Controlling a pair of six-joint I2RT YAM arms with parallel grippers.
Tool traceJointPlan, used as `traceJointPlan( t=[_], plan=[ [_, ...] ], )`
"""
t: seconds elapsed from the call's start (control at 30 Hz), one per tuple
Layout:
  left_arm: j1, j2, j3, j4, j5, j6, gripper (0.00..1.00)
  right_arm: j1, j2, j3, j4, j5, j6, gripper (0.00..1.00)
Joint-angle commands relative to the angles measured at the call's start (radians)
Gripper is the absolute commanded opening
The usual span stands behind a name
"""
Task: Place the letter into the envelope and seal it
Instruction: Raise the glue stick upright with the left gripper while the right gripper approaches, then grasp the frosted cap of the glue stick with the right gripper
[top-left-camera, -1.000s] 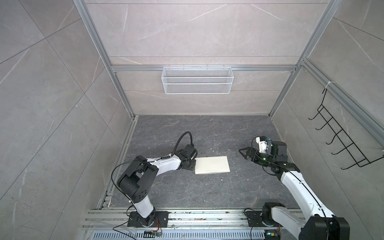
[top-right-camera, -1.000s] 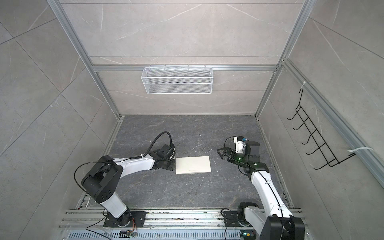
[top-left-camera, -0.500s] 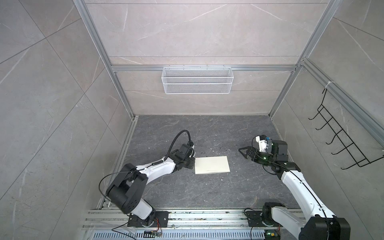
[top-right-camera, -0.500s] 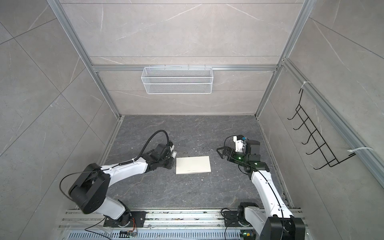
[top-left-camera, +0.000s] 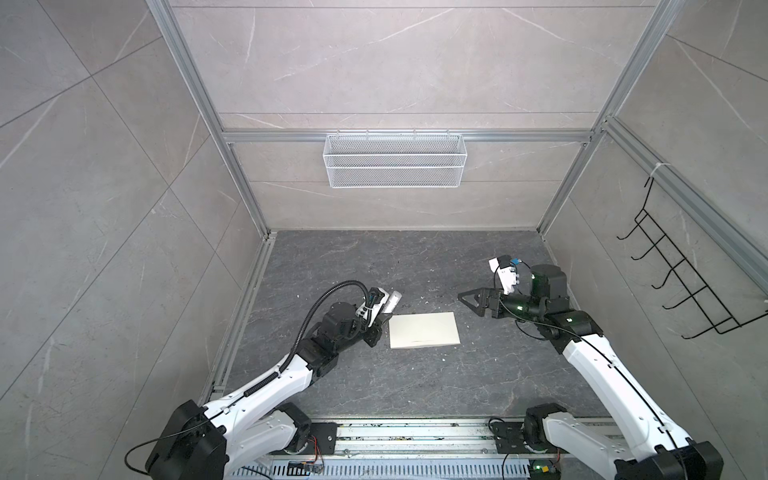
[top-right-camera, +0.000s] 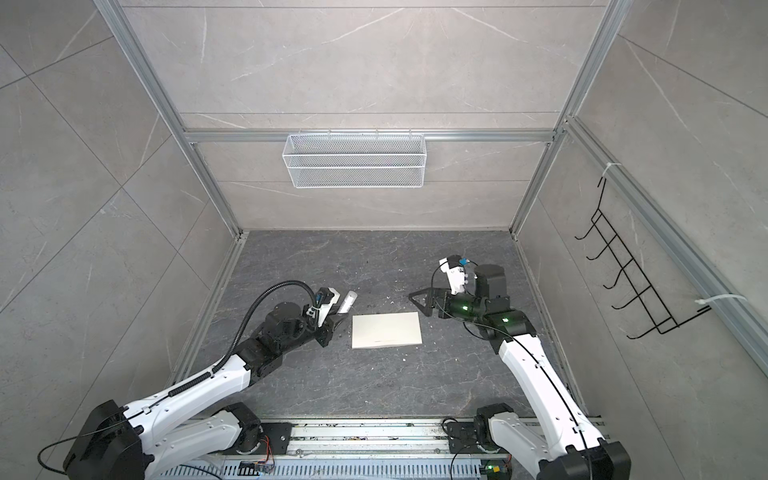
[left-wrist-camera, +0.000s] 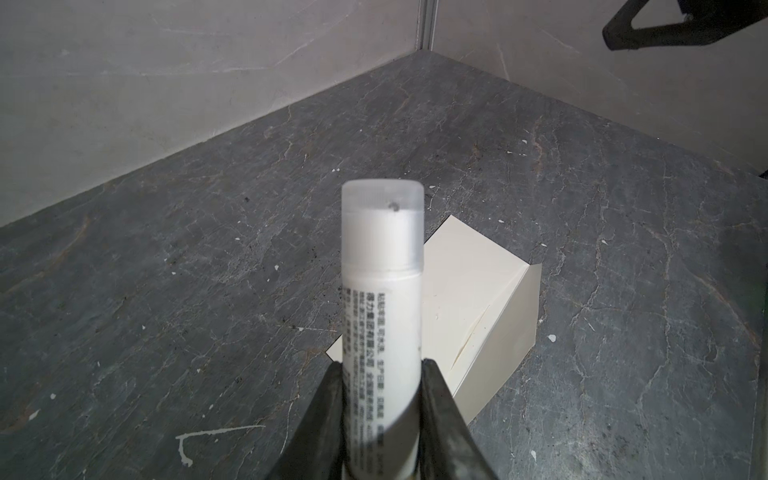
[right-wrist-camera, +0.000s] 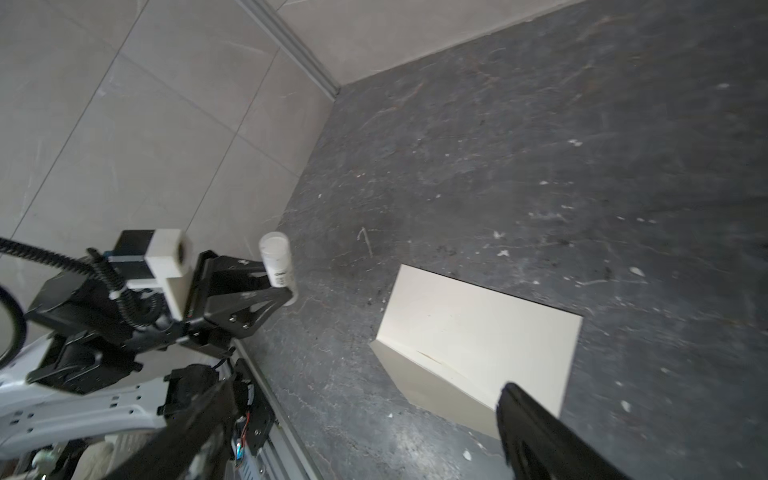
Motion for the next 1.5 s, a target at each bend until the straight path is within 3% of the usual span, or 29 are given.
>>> traceJointPlan(
  t=[0.0,0.37,0.53,0.8,1.07,1.47],
  plan=[
    [-0.004,-0.018,-0.033,0.179,0.051,0.085,0.0,0.104,0.036,0.071,-0.083,0.092,-0.056,0.99],
    [-0.022,-0.014,-0.109,0.312,0.164,0.192,0.0,0.345,0.214,0.192,-0.066,0.217,-0.056,0.93],
    [-0.033,-0.015,-0.124,0.314,0.199,0.241,0.0,0.408,0.282,0.231,-0.036,0.247,-0.048,0.86],
    [-0.039,-0.017,-0.13,0.316,0.218,0.263,0.0,0.443,0.339,0.263,-0.02,0.241,-0.033,0.64],
    [-0.04,-0.021,-0.13,0.316,0.217,0.263,0.0,0.459,0.373,0.265,-0.016,0.232,-0.026,0.51],
    [-0.041,-0.016,-0.133,0.311,0.212,0.262,0.0,0.473,0.398,0.274,0.0,0.219,-0.021,0.18]
  ],
)
